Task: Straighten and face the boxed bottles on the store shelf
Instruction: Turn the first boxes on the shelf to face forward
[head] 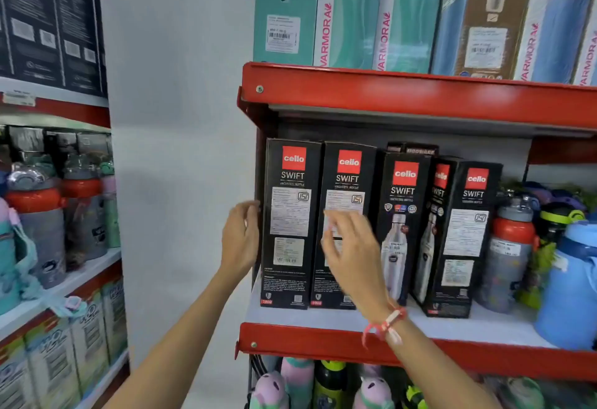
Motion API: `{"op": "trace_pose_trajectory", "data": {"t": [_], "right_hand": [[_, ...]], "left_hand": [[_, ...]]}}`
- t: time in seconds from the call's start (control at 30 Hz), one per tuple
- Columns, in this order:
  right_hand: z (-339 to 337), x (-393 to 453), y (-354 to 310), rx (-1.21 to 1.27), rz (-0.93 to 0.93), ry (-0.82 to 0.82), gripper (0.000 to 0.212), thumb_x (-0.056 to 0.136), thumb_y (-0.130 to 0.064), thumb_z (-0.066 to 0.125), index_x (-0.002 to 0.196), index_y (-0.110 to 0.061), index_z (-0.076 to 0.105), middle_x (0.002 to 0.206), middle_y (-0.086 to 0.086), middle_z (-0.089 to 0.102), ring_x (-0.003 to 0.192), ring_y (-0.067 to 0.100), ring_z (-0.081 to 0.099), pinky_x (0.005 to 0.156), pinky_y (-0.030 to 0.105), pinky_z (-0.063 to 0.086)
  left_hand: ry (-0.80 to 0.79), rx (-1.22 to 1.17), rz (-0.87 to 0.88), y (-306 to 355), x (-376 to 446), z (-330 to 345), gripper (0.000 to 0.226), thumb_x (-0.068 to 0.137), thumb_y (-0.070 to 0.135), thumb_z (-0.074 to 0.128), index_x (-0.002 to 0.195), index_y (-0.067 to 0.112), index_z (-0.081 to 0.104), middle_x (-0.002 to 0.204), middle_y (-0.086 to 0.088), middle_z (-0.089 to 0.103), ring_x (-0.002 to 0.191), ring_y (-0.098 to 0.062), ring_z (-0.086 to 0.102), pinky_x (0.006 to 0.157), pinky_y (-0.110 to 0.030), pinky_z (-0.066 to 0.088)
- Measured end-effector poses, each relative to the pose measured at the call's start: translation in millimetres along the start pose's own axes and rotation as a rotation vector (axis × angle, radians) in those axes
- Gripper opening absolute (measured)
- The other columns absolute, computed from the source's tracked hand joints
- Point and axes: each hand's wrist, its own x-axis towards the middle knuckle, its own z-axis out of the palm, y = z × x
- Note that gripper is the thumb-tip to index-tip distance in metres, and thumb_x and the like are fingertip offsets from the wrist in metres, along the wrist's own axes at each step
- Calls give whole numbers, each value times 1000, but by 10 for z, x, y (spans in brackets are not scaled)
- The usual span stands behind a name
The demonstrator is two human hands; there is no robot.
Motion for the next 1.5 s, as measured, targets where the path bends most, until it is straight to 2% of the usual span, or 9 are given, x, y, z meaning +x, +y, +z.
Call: {"op": "trace_pose_trajectory", "data": {"t": [0.13,0.4,0.5,0.6,0.7,0.93,1.17,1.33,1.5], "right_hand": [[358,-217,-116,29,257,-191,43,95,-27,48,136,-15,45,119,-1,54,108,11,54,95,20,43],[711,-192,-243,38,482,-82,60,85,-41,62,134,-13,41,127,2,47,114,16,52,88,25,47],[710,-237,-342,57,506,-75,80,77,-50,68,138,-12,33,136,2,40,124,17,44,96,26,44],[630,-260,-478,83,537,-123,105,66,-59,73,143,-9,20,144,4,29,131,20,39,101,31,44],[484,-218,-588,98,489,-116,113,59,-60,76,143,-10,19,143,4,28,132,21,38,100,34,45],[69,-15,-670,186,360,-145,111,54,-57,80,140,-18,22,136,-5,31,124,12,41,100,28,41],[-98,125,-554,398,409,-425,129,64,-49,79,150,-16,-12,156,-7,9,134,1,16,100,13,11],[-17,434,-304,458,321,-619,108,74,-37,77,151,-22,3,151,1,35,137,13,34,108,24,30],[223,405,-176,421,352,-470,92,79,-16,74,150,-25,16,124,2,64,114,15,58,90,19,42]], "left_hand": [[-218,-56,-226,-275,3,103,39,99,37,32,123,13,51,124,-12,61,113,-27,58,100,-47,46],[-505,-261,-321,-419,136,130,56,90,65,22,131,35,46,135,3,53,120,-11,53,90,-26,44],[-546,-280,-310,-376,125,29,69,80,77,28,136,39,41,141,5,48,127,-11,45,105,-39,39],[-592,-310,-280,-257,56,-93,59,83,69,34,133,40,47,138,4,52,125,-13,50,96,-36,49],[-591,-319,-242,-116,-43,-197,43,88,61,32,122,44,52,123,18,63,115,-1,58,82,-23,54],[-480,-265,-212,175,-142,-431,55,87,58,38,131,27,45,122,13,61,107,5,59,82,-28,52],[-316,-256,-140,320,-298,-533,58,67,56,65,109,22,44,112,-12,70,95,-23,71,80,-38,58],[-208,-44,-22,366,-265,-480,47,78,26,73,112,21,42,104,2,70,84,-16,74,69,-29,61],[-205,65,4,187,-156,-306,48,82,17,71,119,23,40,114,-4,69,87,-17,73,77,-40,61]]}}
